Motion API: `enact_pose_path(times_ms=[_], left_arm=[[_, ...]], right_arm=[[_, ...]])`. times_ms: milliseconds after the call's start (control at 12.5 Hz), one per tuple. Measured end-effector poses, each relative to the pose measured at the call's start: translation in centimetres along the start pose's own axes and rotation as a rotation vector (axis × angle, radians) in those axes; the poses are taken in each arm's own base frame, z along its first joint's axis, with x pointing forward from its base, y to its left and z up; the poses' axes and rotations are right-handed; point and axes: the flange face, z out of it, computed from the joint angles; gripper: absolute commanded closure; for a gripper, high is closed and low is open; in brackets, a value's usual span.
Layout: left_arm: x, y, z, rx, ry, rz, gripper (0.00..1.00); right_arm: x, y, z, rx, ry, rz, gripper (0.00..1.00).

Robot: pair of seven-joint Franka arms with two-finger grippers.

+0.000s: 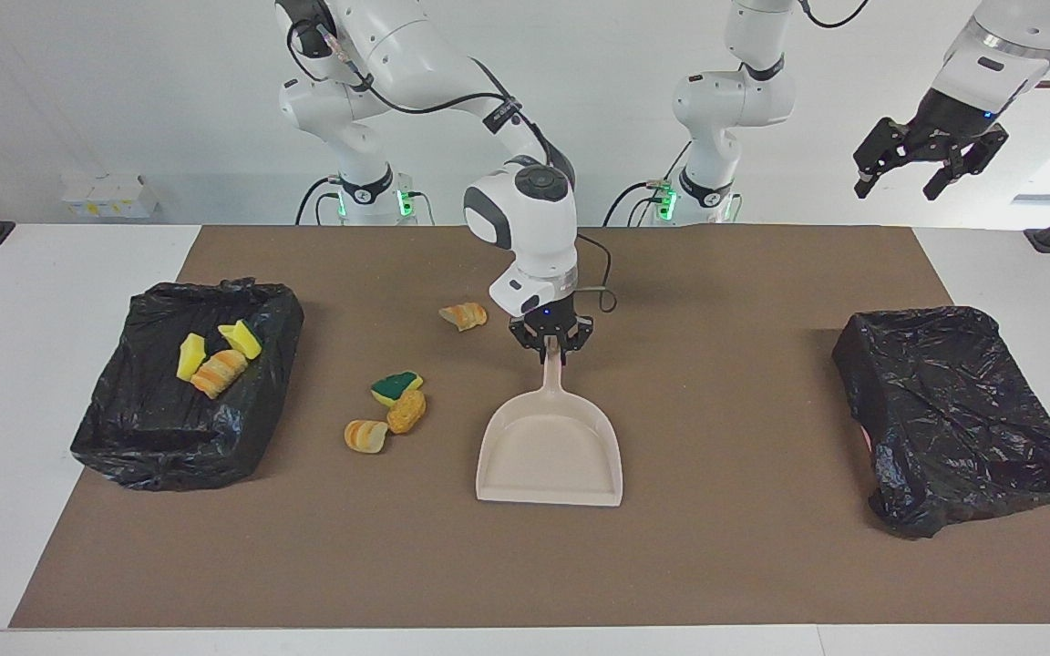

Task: Sweep and dump trash in bin
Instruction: 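Bring the empty dustpan back with the right gripper and set it down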

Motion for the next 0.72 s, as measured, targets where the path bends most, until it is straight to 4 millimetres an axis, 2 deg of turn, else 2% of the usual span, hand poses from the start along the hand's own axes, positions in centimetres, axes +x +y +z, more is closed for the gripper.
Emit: enact_pose_path(times_ms=[241, 401, 562, 722], left_arm=[[0.0, 0.3, 0.0, 0.000, 0.000, 0.006, 0.00], [0.0, 0.5, 0.0, 0.000, 0.000, 0.010, 0.00], [0.0, 0.7, 0.0, 0.000, 0.000, 0.013, 0.00], [0.0, 0.8, 0.0, 0.001, 0.000, 0.016, 0.00]], right_arm=[[1.5, 1.2, -0.9, -0.005, 0.012, 0.028, 0.00], [1.4, 1.2, -3.4, -0.021, 0.011, 0.027, 0.00], [0.2, 0.3, -6.0, -0.029, 0.003, 0.009, 0.00], [-2.3, -1.0, -7.9, -0.042, -0.037, -0.020, 0.00]])
